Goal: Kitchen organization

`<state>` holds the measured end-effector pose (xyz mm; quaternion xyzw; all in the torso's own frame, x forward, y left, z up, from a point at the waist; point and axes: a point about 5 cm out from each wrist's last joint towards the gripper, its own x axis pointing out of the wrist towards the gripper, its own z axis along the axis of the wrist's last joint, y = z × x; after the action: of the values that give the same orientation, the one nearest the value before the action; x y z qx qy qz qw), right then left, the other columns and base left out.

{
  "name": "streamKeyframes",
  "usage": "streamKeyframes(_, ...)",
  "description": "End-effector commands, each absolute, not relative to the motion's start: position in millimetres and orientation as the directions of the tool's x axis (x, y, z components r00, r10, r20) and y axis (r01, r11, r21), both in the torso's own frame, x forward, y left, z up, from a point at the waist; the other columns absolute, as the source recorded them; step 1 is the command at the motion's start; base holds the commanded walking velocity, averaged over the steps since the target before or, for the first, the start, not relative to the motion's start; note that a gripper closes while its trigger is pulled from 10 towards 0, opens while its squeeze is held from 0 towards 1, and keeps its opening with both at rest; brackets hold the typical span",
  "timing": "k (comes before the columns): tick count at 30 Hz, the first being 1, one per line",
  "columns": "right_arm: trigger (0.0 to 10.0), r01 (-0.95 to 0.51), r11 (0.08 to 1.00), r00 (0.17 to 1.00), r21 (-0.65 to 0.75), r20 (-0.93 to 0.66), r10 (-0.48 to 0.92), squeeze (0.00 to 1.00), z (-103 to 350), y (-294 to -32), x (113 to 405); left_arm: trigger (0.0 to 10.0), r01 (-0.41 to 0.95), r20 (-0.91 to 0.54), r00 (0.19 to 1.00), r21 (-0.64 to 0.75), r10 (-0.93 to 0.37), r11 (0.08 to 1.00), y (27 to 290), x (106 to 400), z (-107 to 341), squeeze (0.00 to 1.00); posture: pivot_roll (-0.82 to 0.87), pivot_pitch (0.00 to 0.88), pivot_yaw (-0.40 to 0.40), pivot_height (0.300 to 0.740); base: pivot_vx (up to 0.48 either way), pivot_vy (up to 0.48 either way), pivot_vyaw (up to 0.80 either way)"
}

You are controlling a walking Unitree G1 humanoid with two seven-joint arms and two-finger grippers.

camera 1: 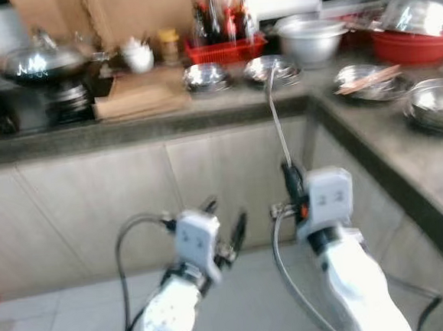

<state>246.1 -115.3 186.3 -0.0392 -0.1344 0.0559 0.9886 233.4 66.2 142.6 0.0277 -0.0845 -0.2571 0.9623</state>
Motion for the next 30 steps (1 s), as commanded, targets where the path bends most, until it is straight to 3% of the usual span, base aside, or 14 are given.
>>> streamKeyframes(1,10.0,-0.079,0.994,0.959,-0.072,0.266,0.096,0.00,188.1,-118.1,246.9,10.0,0.497,0.144,0.849,0.113,-0.509,0.860,66.6,234.7,144.2,0.00,0.09,0.033,0.031,0.740,0.000,0.326,-0.80)
streamKeyframes(17,10.0,-0.067,0.996,0.960,-0.060,0.268,0.080,0.00,188.3,-121.5,249.1,10.0,0.510,0.135,0.842,0.112,-0.522,0.853,64.6,235.2,142.8,0.00,0.09,0.033,0.038,0.740,0.000,0.457,-0.80)
streamKeyframes(26,10.0,-0.066,0.996,0.960,-0.062,0.266,0.080,0.00,188.4,-120.8,249.4,10.0,0.510,0.129,0.844,0.110,-0.521,0.853,64.9,234.9,142.0,0.00,0.09,0.041,0.037,0.740,0.000,0.000,-0.80)
streamKeyframes(30,10.0,-0.066,0.996,0.960,-0.059,0.267,0.079,0.00,189.0,-121.0,249.8,10.0,0.517,0.121,0.840,0.116,-0.528,0.848,63.8,235.0,141.2,0.00,0.09,0.046,0.038,0.740,0.000,0.385,-0.80)
